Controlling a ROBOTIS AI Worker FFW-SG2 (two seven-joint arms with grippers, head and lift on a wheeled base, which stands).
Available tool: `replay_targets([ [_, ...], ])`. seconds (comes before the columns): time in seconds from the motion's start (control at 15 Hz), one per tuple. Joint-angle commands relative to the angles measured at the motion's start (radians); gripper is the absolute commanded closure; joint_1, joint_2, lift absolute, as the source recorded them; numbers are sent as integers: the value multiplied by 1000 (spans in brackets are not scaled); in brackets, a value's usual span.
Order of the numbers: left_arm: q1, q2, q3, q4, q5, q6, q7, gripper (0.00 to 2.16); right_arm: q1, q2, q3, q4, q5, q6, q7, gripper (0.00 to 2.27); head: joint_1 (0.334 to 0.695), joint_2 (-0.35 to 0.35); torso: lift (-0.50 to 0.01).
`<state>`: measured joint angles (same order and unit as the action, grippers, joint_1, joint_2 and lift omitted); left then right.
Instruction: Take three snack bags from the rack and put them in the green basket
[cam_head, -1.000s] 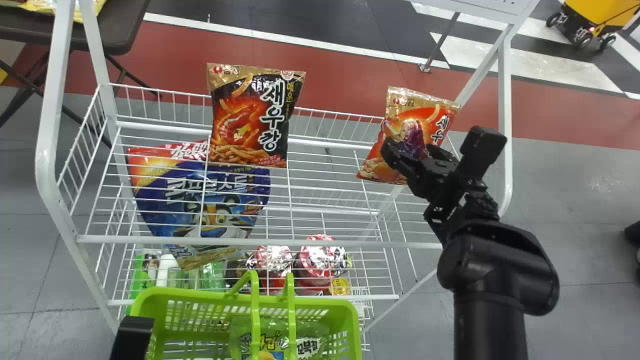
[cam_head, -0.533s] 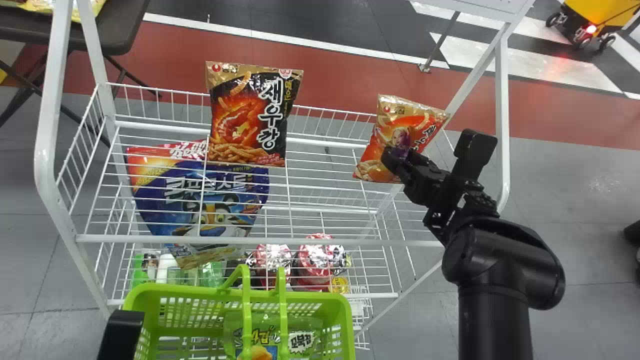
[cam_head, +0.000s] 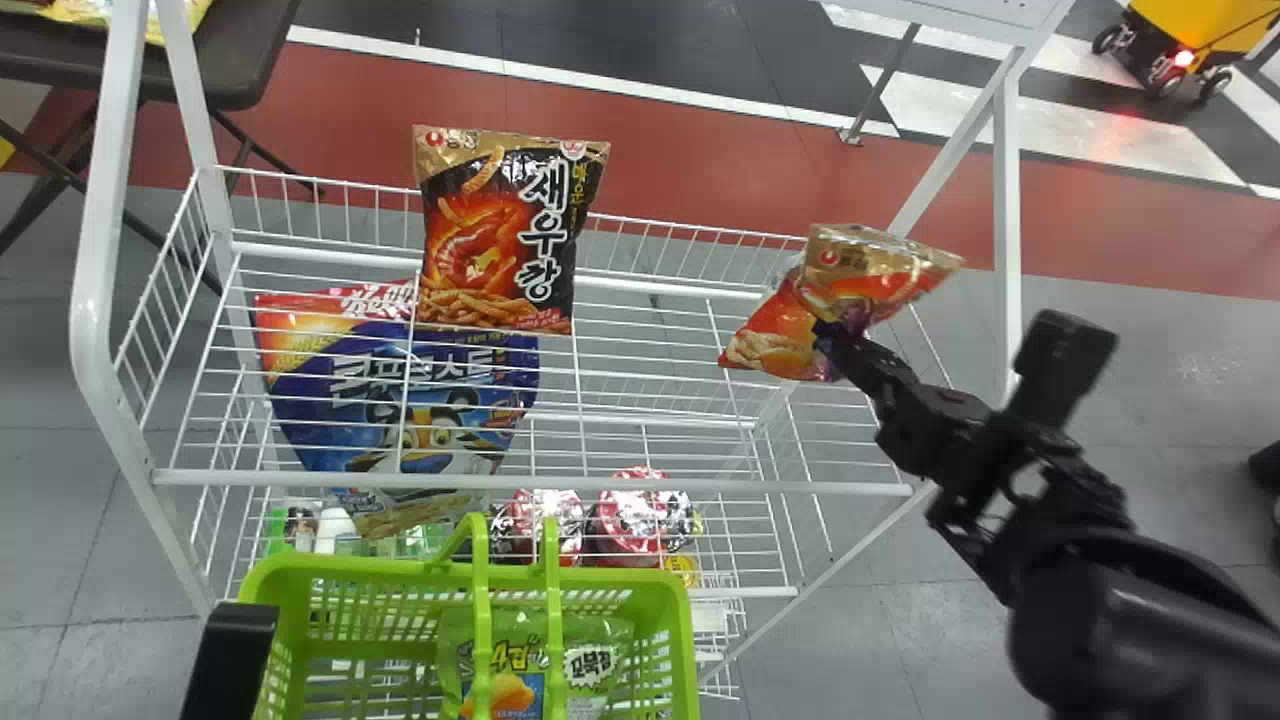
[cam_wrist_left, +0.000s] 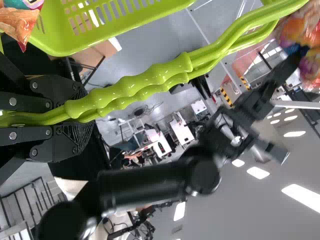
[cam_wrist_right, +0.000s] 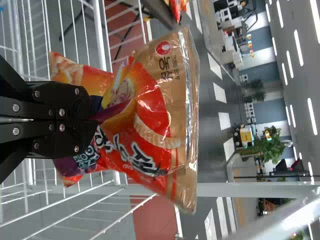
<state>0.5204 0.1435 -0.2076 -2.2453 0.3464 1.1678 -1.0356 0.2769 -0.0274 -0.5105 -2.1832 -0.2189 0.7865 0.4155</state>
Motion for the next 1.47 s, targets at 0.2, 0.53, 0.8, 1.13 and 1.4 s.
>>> replay_targets([
  [0.2, -5, -7, 22, 1, 2, -3, 0, 1305, 203, 26, -255, -371, -333, 575, 94, 2226, 695, -350, -9],
  [0.53, 21, -18, 40, -2, 6, -27, -1, 1305, 303, 28, -227, -468, -499, 786, 135, 2223, 695, -350, -9],
  [0.8, 21, -22, 30, -2, 5, -30, 0, 1305, 341, 14, -95, -405, -511, 786, 148, 2226, 695, -350, -9],
  [1.13, 27, -25, 27, -7, 5, -30, 0, 1305, 351, -63, 115, -221, -395, 786, 109, 2223, 695, -350, -9],
  [1.4, 29, -28, 19, -8, 0, -30, 6, 1305, 331, -94, 202, -202, -320, 786, 60, 802, 695, -350, -9],
])
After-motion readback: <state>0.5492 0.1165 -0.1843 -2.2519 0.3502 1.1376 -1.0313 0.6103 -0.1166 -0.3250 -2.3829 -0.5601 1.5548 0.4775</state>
